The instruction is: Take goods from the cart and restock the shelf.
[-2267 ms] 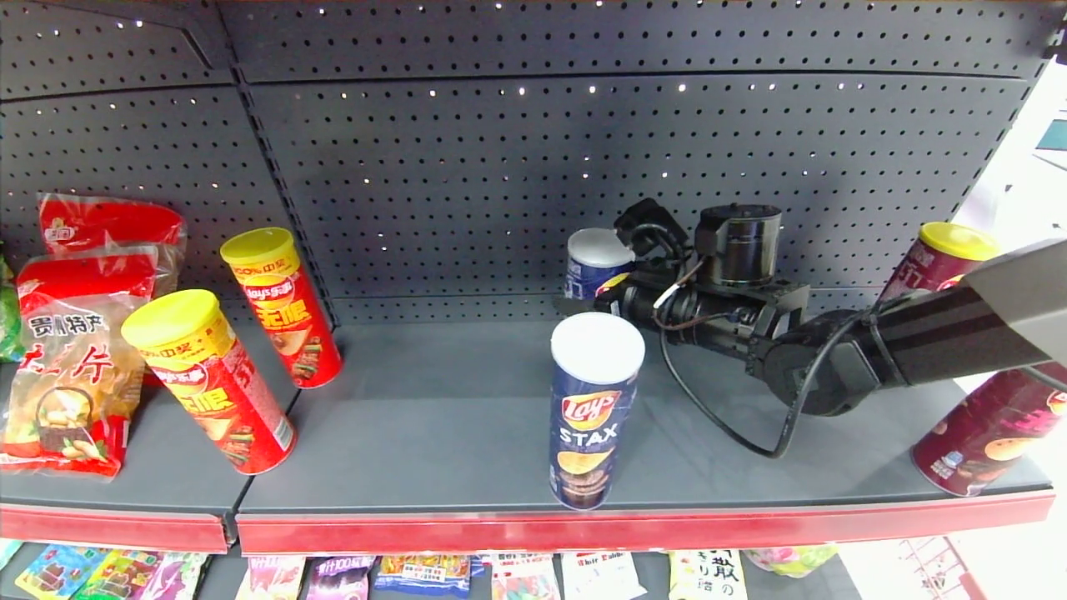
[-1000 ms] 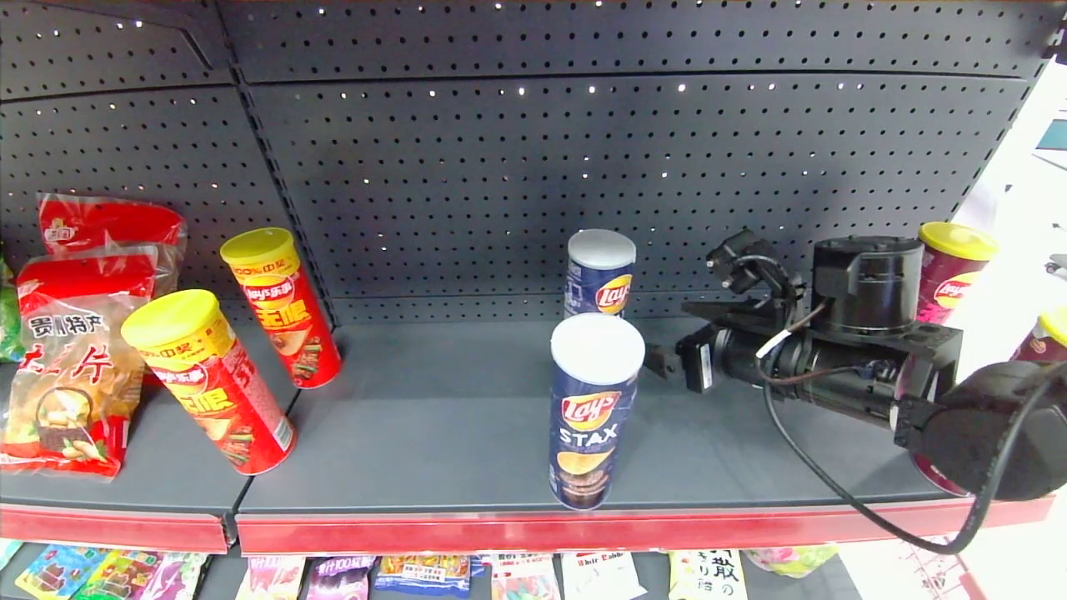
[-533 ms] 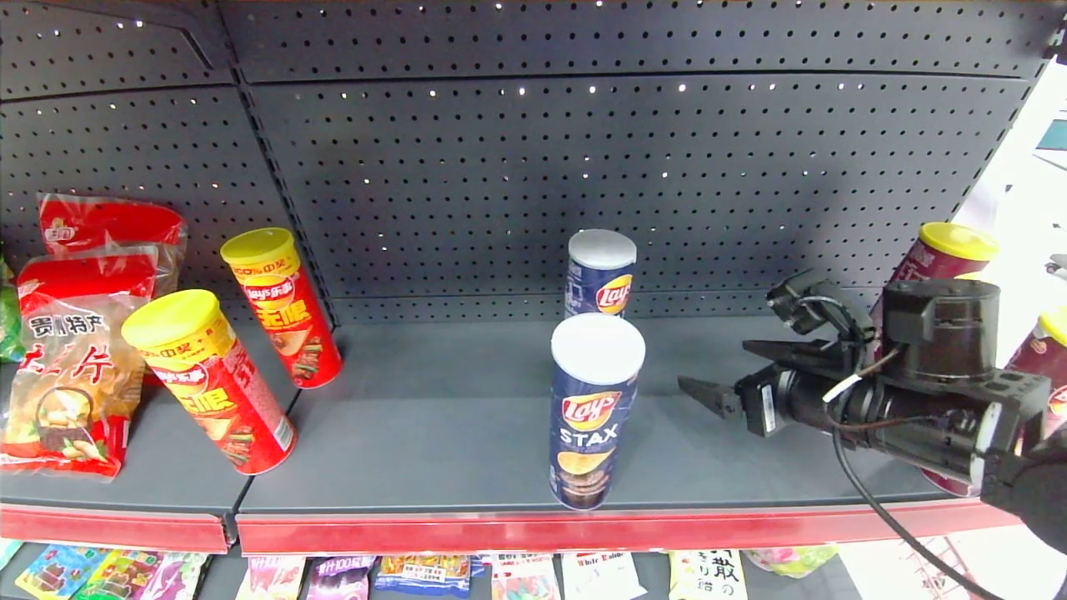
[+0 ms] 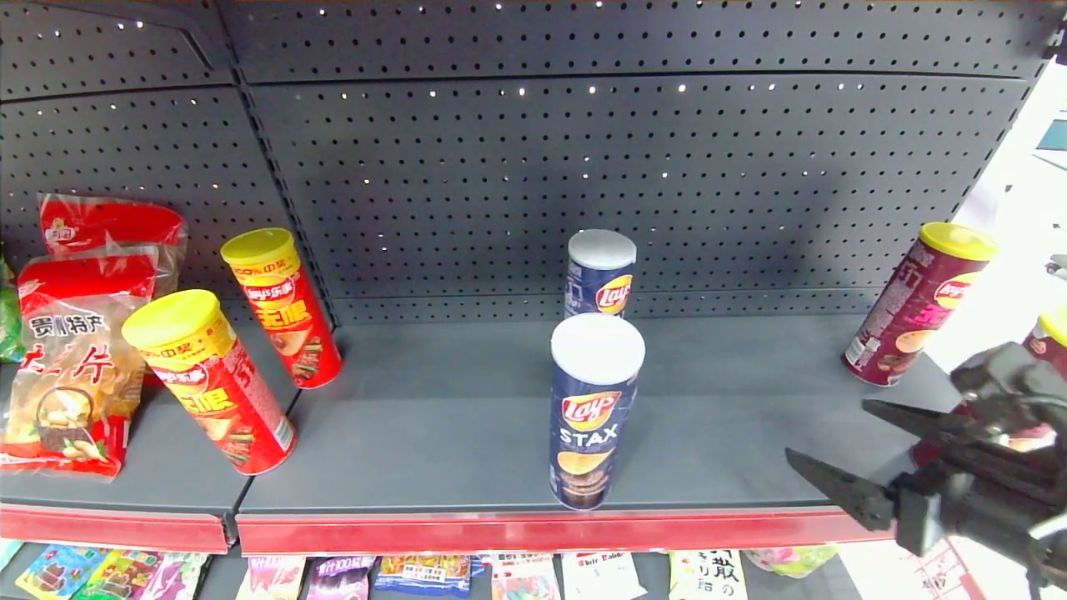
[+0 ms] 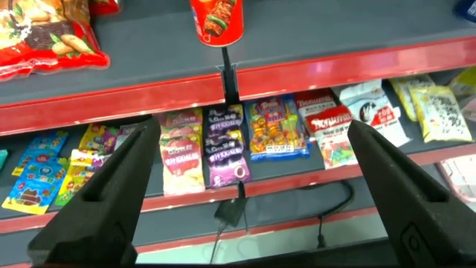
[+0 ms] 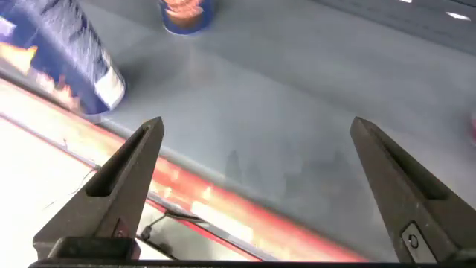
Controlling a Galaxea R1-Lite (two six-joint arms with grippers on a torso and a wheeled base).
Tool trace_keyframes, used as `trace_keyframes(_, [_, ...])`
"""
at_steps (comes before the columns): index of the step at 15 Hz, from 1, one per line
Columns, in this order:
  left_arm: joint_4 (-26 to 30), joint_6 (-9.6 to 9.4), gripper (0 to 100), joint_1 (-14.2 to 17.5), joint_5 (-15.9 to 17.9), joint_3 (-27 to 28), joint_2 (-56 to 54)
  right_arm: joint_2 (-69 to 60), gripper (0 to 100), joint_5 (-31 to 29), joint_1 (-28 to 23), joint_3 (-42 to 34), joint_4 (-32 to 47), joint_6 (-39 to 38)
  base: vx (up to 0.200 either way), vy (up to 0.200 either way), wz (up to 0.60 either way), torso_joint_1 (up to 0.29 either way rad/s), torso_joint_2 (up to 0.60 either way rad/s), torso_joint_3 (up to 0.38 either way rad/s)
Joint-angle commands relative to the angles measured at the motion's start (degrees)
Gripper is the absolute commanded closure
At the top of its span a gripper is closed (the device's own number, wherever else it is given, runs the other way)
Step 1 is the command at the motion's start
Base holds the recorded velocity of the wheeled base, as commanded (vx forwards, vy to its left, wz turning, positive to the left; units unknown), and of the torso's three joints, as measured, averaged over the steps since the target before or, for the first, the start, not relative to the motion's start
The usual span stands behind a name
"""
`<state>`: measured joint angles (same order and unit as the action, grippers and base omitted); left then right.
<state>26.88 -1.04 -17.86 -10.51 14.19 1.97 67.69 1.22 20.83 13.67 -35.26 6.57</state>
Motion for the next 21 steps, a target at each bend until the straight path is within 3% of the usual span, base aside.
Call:
trace_keyframes(1, [-0.1, -0.81, 0, -0.1, 0.0, 0.0, 2.2, -30.8, 0, -1.1, -10.8, -6.1, 17.9, -1.4, 0.0, 0.0, 0.0, 0.0, 0.0, 0.0])
trace_keyframes(2, [-0.1, -2.3, 0, -0.1, 0.2, 0.0, 2.6, -39.0, 0, -1.1, -14.9, -1.2, 31.9, -2.1, 0.0, 0.0, 0.0, 0.0, 0.0, 0.0])
trace_keyframes(3, [-0.1, -2.57, 0, -0.2, 0.7, 0.0, 2.7, -41.6, 0, -1.2, -16.4, 0.7, 37.4, -2.4, 0.0, 0.0, 0.0, 0.0, 0.0, 0.0])
trace_keyframes(4, [-0.7, -2.74, 0, -0.7, 3.7, -0.1, 4.4, -51.2, 0, -1.0, -21.4, 6.6, 56.2, -3.1, 0.0, 0.0, 0.0, 0.0, 0.0, 0.0])
trace_keyframes(5, [-1.8, -2.74, 0, -0.9, 5.8, -0.7, 6.7, -58.5, 0, -1.0, -24.3, 6.3, 61.6, -3.1, 0.0, 0.0, 0.0, 0.0, 0.0, 0.0])
trace_keyframes(7, [-8.7, -2.83, 0, -0.9, 9.6, -2.2, 12.3, -62.2, 0, -3.2, -25.4, 2.3, 59.4, -3.5, 0.0, 0.0, 0.0, 0.0, 0.0, 0.0])
trace_keyframes(10, [-25.5, -1.42, 0, -0.9, 11.3, -2.3, 27.4, -62.2, 0, -4.1, -25.4, -9.5, 41.1, -5.4, 0.0, 0.0, 0.0, 0.0, 0.0, 0.0])
trace_keyframes(11, [-32.0, -1.16, 0, -0.9, 12.3, -1.7, 34.4, -62.1, 0, -4.2, -25.3, -13.6, 31.2, -5.1, 0.0, 0.0, 0.0, 0.0, 0.0, 0.0])
trace_keyframes(16, [-34.8, -0.99, 0, -1.9, 15.6, 1.5, 46.0, -62.1, 0, -3.0, -25.3, -12.7, 33.9, -5.3, 0.0, 0.0, 0.0, 0.0, 0.0, 0.0])
trace_keyframes(17, [-37.2, -0.9, 0, -3.4, 17.0, 3.1, 51.0, -62.1, 0, -3.0, -25.4, -12.7, 33.9, -5.4, 0.0, 0.0, 0.0, 0.0, 0.0, 0.0])
trace_keyframes(19, [-45.3, -0.72, 0, -6.2, 17.0, 3.8, 59.1, -62.1, 0, -3.0, -25.4, -12.7, 33.9, -5.4, 0.0, 0.0, 0.0, 0.0, 0.0, 0.0])
trace_keyframes(21, [-53.1, 0.68, 0, -8.6, 15.8, 5.1, 67.4, -62.1, 0, -3.0, -25.4, -12.7, 33.9, -5.4, 0.0, 0.0, 0.0, 0.0, 0.0, 0.0])
